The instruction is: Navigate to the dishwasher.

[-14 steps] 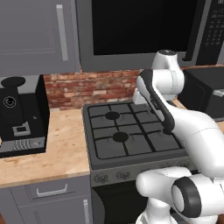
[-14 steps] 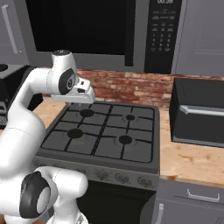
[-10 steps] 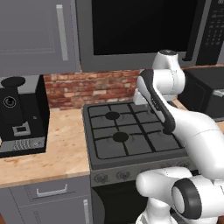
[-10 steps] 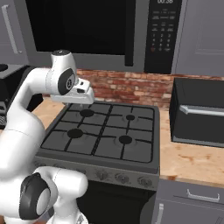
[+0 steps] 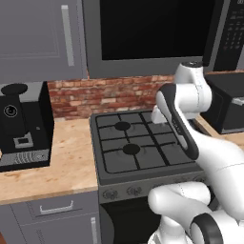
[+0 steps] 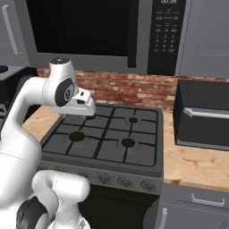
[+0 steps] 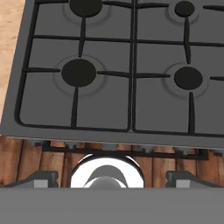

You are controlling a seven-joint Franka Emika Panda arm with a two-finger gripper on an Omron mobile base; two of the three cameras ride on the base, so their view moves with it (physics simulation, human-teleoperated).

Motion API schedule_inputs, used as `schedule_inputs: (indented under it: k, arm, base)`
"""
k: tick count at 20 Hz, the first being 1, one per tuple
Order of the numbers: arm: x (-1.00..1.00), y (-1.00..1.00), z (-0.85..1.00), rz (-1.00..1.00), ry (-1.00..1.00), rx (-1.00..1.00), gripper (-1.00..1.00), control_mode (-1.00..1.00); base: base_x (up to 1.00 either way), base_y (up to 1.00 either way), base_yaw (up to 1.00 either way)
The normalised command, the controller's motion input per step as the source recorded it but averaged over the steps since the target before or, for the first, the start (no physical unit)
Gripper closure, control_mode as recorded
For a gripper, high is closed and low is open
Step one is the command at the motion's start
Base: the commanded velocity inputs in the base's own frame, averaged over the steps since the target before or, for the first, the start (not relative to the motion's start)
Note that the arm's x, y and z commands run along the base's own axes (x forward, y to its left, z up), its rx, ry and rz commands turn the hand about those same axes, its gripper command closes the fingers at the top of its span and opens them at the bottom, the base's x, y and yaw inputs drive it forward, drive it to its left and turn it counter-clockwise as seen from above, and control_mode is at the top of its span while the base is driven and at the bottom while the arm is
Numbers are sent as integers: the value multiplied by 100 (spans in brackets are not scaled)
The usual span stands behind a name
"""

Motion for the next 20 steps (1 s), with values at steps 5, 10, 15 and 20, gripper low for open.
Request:
schedule_inputs:
  k: [5,10,15,20]
  arm:
    - [-30,0,-20,0,0,0,-100,-100]
    - [-17,0,-18,0,0,0,-100,-100]
    - [-9,0,-13,0,0,0,-100,-100]
    - [-8,0,-8,0,0,0,-100,-100]
  base:
    - [0,0,0]
    - [0,0,0]
    - [0,0,0]
    - [0,0,0]
